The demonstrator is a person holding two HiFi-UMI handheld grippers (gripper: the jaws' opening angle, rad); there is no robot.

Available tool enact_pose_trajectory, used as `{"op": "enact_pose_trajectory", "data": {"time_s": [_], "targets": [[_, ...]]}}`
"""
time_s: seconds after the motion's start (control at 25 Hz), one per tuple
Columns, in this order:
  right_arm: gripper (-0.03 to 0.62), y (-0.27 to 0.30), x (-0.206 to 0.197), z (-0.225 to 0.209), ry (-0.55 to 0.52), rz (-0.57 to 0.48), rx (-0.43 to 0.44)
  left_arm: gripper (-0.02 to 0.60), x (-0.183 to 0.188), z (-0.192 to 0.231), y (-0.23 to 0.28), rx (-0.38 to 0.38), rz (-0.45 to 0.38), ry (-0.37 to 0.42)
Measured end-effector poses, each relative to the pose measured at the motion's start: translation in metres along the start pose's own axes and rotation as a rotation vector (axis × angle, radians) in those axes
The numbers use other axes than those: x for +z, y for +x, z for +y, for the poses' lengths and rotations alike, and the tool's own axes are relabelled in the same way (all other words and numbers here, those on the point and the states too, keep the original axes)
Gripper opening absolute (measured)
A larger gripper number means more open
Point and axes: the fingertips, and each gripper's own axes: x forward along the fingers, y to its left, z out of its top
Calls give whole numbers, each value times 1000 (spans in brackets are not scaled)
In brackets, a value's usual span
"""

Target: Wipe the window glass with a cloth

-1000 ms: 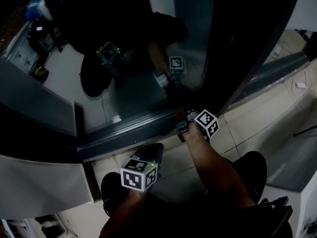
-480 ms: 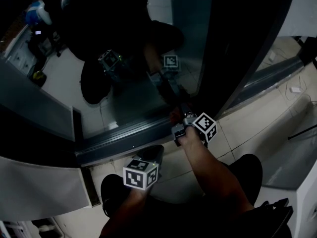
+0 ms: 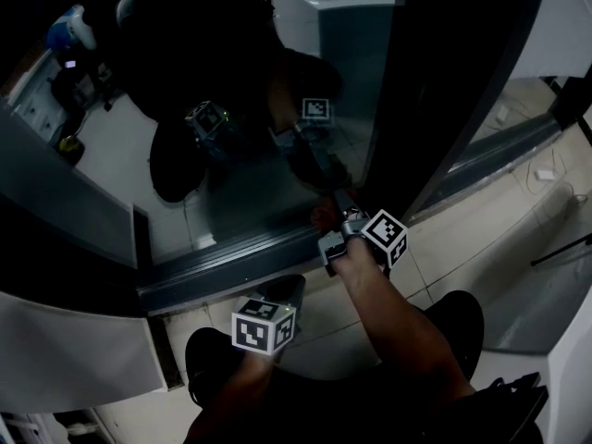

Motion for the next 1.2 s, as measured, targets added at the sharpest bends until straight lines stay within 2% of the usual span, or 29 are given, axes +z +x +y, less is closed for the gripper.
{"op": "enact_pose_trajectory", "data": {"time_s": [0.6, 1.2], "targets": [[71, -9, -9, 73, -37, 25, 103, 17, -9, 10, -10, -12, -8, 19], [71, -14, -3, 157, -101, 55, 182, 17, 9, 3, -12, -24, -37, 24]]}}
